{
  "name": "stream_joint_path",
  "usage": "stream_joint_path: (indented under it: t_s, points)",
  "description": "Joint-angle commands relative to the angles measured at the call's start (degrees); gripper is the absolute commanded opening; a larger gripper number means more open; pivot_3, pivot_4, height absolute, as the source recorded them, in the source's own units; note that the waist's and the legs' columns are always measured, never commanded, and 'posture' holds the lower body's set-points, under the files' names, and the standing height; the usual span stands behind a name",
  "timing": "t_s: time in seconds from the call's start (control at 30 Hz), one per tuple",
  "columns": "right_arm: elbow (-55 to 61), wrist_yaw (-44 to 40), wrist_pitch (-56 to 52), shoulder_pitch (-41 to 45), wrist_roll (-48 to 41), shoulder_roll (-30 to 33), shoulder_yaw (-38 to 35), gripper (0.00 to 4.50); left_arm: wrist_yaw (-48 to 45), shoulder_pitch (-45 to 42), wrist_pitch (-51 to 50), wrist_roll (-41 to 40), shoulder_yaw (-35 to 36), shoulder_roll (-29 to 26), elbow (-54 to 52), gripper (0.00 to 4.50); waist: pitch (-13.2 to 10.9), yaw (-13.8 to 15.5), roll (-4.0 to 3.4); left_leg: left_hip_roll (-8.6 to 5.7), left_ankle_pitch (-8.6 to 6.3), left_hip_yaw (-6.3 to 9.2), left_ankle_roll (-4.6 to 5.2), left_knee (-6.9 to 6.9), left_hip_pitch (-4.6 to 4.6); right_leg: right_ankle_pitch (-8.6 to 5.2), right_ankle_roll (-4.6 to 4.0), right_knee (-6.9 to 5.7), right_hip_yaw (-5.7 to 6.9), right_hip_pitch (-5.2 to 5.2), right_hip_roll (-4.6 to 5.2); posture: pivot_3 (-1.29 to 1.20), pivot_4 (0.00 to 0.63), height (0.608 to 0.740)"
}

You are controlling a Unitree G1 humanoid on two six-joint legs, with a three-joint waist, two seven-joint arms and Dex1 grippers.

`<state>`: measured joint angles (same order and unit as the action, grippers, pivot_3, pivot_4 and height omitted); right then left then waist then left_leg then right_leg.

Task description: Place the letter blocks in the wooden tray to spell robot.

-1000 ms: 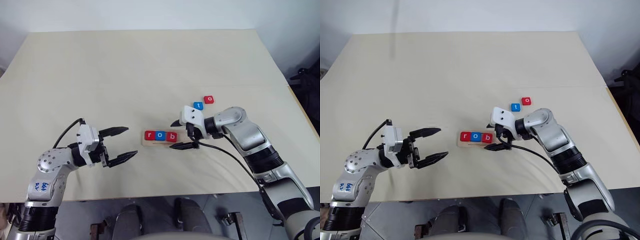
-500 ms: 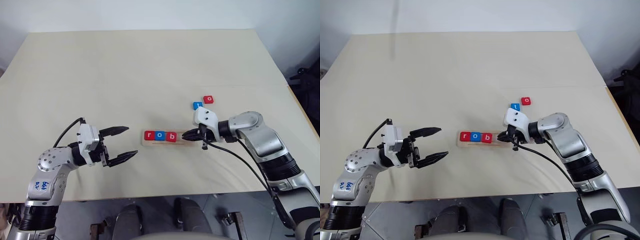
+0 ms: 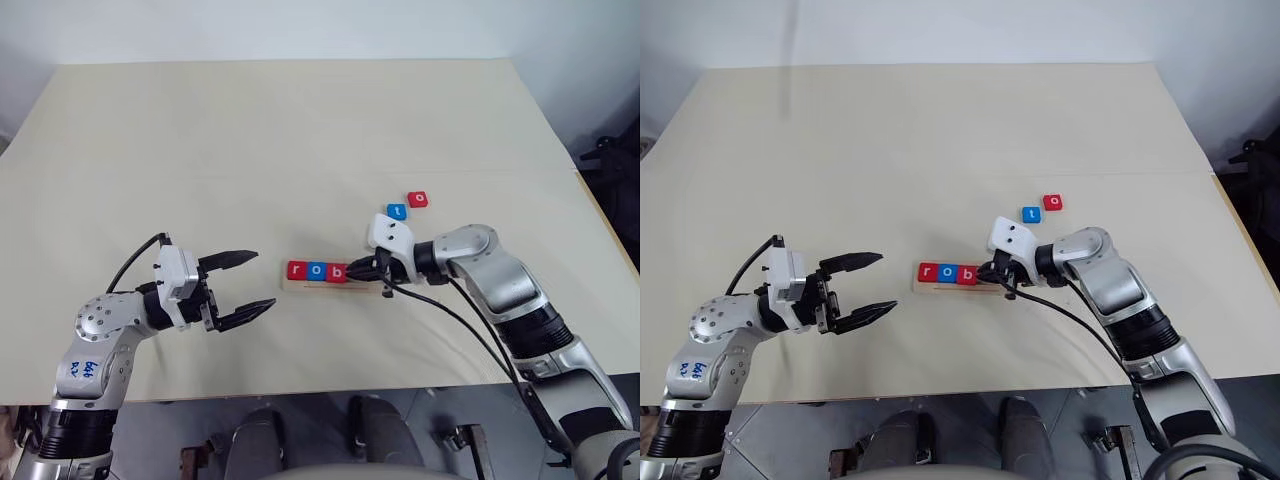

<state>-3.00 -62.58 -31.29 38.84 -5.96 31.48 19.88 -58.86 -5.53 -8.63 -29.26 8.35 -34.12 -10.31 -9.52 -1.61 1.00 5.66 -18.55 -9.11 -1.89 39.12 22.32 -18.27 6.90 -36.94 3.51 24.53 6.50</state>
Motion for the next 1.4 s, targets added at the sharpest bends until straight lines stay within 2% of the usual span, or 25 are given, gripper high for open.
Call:
stream_joint_path:
  t_s: [0.03, 0.37, 0.57, 0.6, 0.63, 0.67, 1.2, 1.27, 1.4]
  points:
    - [0.9, 0.5, 0.9, 0.8, -0.1, 0.0, -1.1, 0.41, 0.1, -0.1, 0.7, -0.5, 0.3, 0.4, -0.7, 4.5, 0.0, 0.0, 0.0, 0.0, 0.0, 0.0, 0.0, 0.0, 0.0, 0.0, 0.0, 0.0, 0.0, 0.0, 0.0, 0.0, 0.15, 0.74]
    - [8.0, -1.3, -4.3, -0.6, -5.1, 2.2, -4.2, 0.41, -0.7, -1.2, 0.7, -0.3, -0.1, 0.2, 0.6, 4.5, 0.0, 0.1, 0.0, 0.0, 0.0, 0.0, 0.0, 0.0, 0.01, 0.0, 0.0, 0.01, 0.0, 0.0, 0.0, 0.0, 0.15, 0.74]
    - [10.1, 0.7, -5.8, -2.3, -5.6, 1.1, -3.1, 0.41, -1.0, -1.7, 0.7, -0.3, -0.4, 0.3, 1.0, 4.5, 0.0, 0.0, 0.0, 0.0, 0.0, 0.0, 0.0, 0.0, 0.0, 0.0, 0.0, 0.01, 0.0, 0.0, 0.0, 0.0, 0.15, 0.74]
    - [10.3, 0.6, -6.0, -2.6, -5.7, 1.1, -3.0, 0.23, -1.0, -1.7, 0.7, -0.3, -0.4, 0.3, 0.9, 4.5, 0.0, 0.0, 0.0, -0.01, 0.0, 0.0, 0.0, 0.0, 0.0, 0.0, 0.0, 0.01, 0.0, 0.0, 0.0, 0.0, 0.15, 0.74]
    - [10.4, 0.6, -6.0, -2.8, -5.8, 1.2, -2.9, 0.03, -1.0, -1.6, 0.6, -0.4, -0.4, 0.2, 0.9, 4.5, 0.0, 0.0, 0.0, -0.01, 0.0, 0.0, 0.0, 0.0, 0.01, 0.0, 0.0, 0.01, 0.0, 0.0, 0.01, 0.0, 0.15, 0.74]
    - [10.5, 0.5, -6.1, -3.0, -5.9, 1.3, -2.9, 0.01, -1.1, -1.6, 0.5, -0.5, -0.4, 0.2, 0.8, 4.5, 0.0, 0.0, 0.0, -0.01, 0.0, 0.0, 0.0, 0.0, 0.01, 0.0, 0.0, 0.01, 0.0, 0.0, 0.0, 0.0, 0.15, 0.74]
    - [6.1, 2.4, -3.1, -2.9, -3.4, 0.0, -1.9, 0.01, -0.6, -1.6, 0.5, -0.3, -0.6, 0.6, 0.6, 4.5, 0.0, 0.0, 0.0, 0.0, 0.0, 0.0, 0.0, 0.0, 0.0, 0.0, 0.0, 0.01, 0.0, 0.0, 0.0, 0.0, 0.15, 0.74]
    - [6.4, 2.7, -2.6, -3.2, -3.7, 0.2, -2.9, 0.01, -0.5, -1.6, 0.5, -0.3, -0.7, 0.6, 0.6, 4.5, 0.0, 0.0, 0.0, 0.0, 0.0, 0.0, 0.0, 0.0, 0.0, 0.0, 0.0, 0.02, 0.0, 0.0, 0.0, 0.0, 0.15, 0.74]
    - [9.0, 3.6, -0.2, -6.3, -5.8, 3.3, -9.5, 0.01, -0.4, -2.3, 0.0, -0.6, -0.7, 0.6, 1.1, 4.5, 0.0, 0.2, 0.0, -0.01, 0.0, 0.0, 0.0, 0.0, 0.01, 0.0, 0.0, 0.01, 0.0, -0.01, 0.0, 0.0, 0.15, 0.74]
